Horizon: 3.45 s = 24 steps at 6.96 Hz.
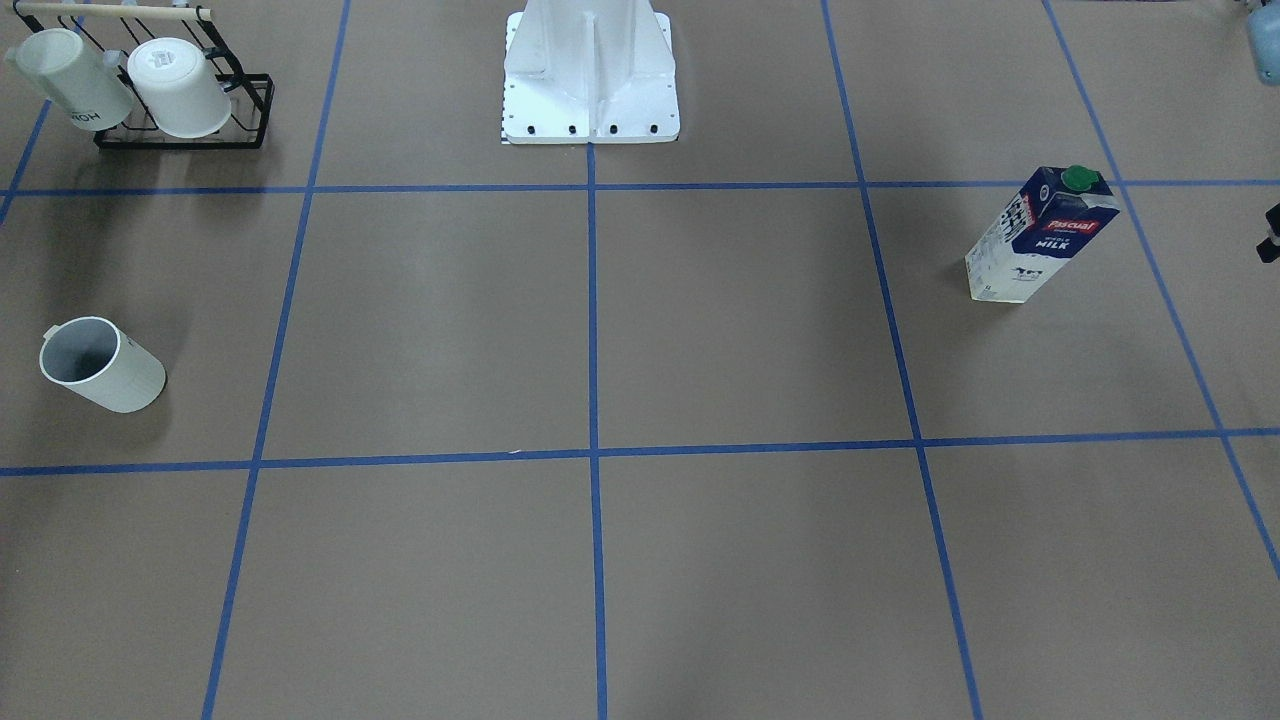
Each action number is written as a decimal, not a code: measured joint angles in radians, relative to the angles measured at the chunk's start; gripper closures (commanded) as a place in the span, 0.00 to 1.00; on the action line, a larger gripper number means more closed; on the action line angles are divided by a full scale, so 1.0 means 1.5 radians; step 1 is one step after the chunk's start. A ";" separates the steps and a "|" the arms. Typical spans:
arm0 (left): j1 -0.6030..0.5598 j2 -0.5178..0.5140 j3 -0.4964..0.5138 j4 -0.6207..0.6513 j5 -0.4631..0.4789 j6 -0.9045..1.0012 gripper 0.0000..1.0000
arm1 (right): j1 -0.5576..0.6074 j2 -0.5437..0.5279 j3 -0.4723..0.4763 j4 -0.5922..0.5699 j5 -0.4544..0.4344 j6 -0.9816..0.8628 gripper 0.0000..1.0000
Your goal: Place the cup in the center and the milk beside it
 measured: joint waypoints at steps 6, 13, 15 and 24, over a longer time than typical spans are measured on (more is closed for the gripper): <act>0.000 -0.002 -0.012 -0.003 -0.004 -0.002 0.02 | -0.001 0.001 -0.006 0.000 0.015 0.000 0.00; 0.002 -0.011 -0.009 -0.004 -0.001 -0.010 0.02 | -0.009 0.015 0.000 0.002 0.041 0.000 0.00; 0.002 -0.012 -0.008 -0.004 -0.001 -0.011 0.02 | -0.037 0.017 -0.009 0.032 0.013 0.000 0.06; 0.003 -0.012 -0.002 -0.004 -0.002 -0.011 0.02 | -0.165 0.054 -0.097 0.167 -0.013 0.022 0.01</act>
